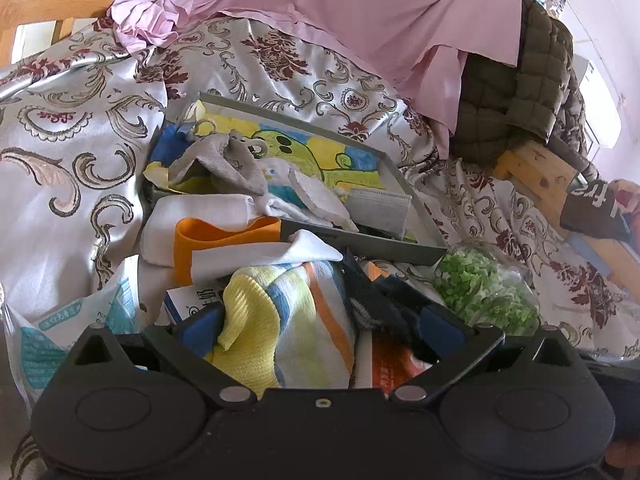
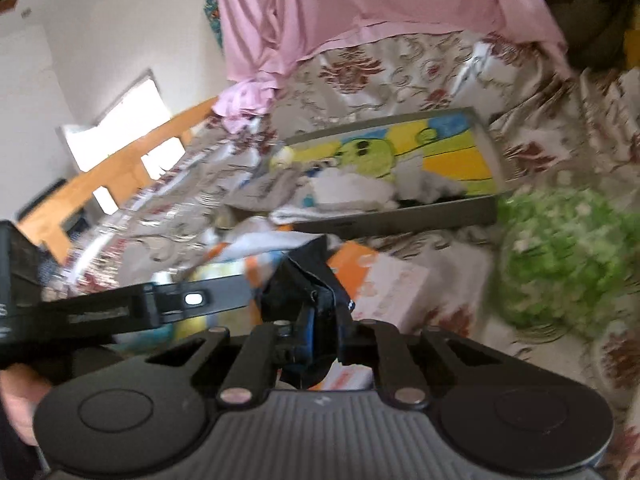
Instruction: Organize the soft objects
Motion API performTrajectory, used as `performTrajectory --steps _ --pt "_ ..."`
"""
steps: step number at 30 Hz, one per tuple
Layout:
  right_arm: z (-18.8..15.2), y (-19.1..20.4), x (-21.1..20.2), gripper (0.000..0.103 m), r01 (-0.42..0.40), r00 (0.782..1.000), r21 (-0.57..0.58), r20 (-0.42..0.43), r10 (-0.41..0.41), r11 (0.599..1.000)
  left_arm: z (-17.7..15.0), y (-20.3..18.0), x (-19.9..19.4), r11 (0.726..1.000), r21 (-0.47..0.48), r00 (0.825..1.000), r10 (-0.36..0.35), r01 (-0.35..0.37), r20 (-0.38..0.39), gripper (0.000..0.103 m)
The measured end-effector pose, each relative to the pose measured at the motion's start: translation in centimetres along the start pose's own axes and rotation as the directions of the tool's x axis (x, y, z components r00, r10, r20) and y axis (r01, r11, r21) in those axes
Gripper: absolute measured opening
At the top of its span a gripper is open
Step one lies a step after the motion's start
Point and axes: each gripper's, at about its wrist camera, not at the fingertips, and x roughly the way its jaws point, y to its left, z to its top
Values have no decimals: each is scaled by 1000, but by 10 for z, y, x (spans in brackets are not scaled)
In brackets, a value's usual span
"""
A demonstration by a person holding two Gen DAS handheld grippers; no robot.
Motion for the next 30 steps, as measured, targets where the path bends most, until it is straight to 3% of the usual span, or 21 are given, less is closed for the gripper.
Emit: performTrajectory --steps 3,7,10,13,17,22,30 --pt "-3 1 4 12 92 996 -53 2 -92 994 1 -2 2 1000 16 1000 19 -19 -8 102" --pt "-4 -1 14 20 112 993 -56 25 -111 992 0 -6 8 996 86 999 25 -23 -22 102" --pt "-6 -1 25 35 86 996 -52 29 -85 995 -1 -7 11 993 118 999 30 -28 -17 102" --pt "-4 -1 26 58 79 996 -52 43 -77 995 -1 -8 18 989 141 999 45 -44 -8 102" --pt "-2 -8 23 71 120 989 -21 94 -117 993 -3 -12 26 975 213 998 68 -68 5 102" --pt "1 -18 26 84 43 992 9 115 -44 999 -6 -17 27 952 294 996 92 -86 -6 102" --pt "2 -11 47 85 3 995 -20 98 -1 1000 -6 -15 28 947 291 990 137 -140 31 102"
